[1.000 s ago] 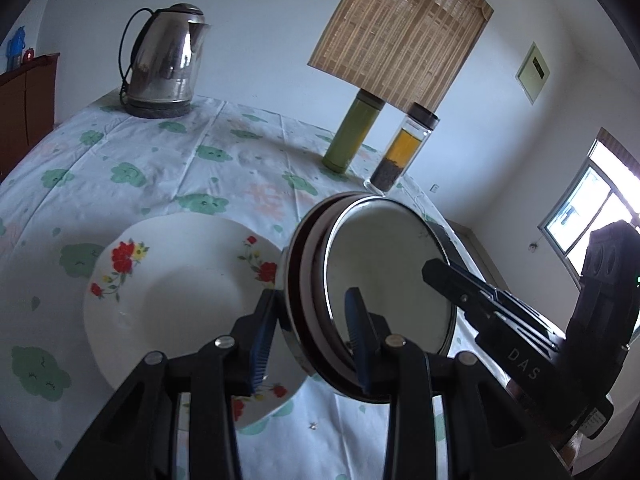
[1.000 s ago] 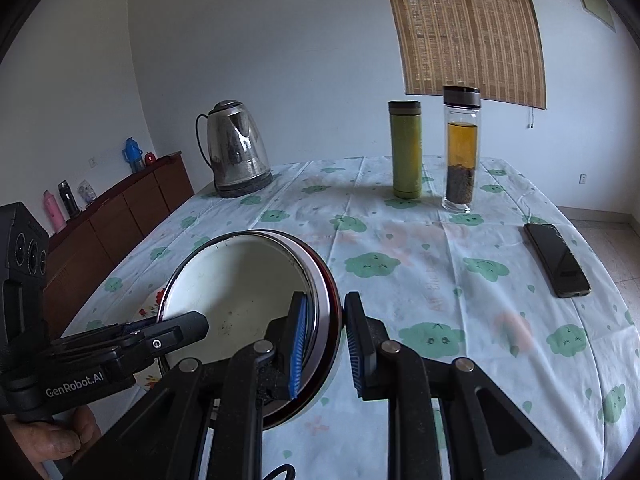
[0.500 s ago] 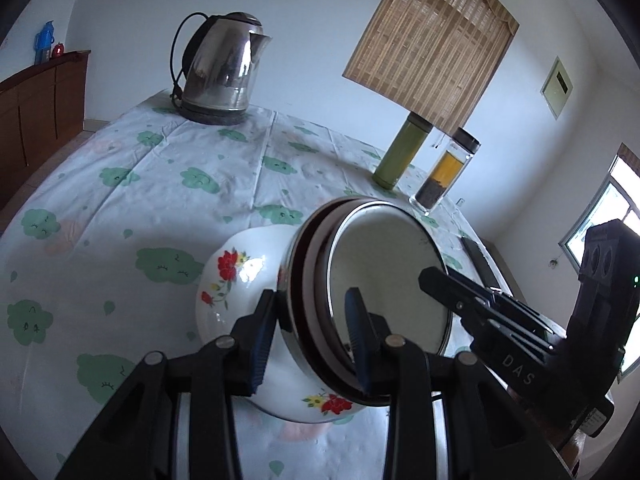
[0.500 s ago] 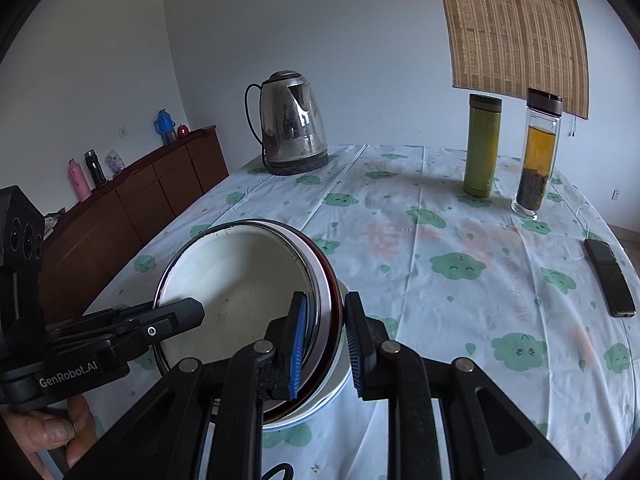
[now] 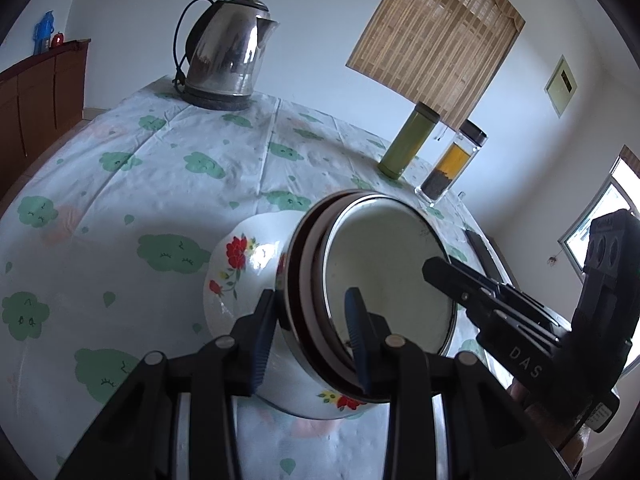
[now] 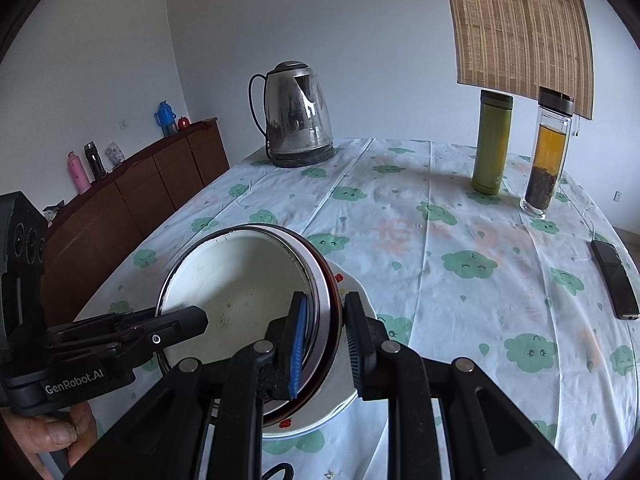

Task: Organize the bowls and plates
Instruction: 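Lift the bowl stack with both grippers over the red-flower plates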

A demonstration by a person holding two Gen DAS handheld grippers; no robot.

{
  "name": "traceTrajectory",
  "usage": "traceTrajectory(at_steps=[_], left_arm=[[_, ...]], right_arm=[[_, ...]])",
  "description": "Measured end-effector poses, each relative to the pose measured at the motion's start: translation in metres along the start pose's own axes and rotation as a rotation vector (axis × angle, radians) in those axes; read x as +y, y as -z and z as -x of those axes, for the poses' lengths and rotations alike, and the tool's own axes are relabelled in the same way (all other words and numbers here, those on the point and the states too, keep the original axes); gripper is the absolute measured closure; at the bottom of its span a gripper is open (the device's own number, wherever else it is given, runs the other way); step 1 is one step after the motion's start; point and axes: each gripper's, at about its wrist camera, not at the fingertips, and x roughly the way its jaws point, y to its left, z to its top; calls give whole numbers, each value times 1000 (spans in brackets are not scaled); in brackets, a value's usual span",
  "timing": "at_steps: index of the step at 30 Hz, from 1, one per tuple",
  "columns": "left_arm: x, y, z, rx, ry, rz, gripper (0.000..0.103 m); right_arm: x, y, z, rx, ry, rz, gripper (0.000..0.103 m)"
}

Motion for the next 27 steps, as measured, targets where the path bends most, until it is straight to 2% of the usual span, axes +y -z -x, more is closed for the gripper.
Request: traceTrajectory(at_steps=[27], left_arm=[[3, 1, -10, 26, -10, -7, 69]], right_arm=[[-3, 3, -11, 29, -3, -6, 82]])
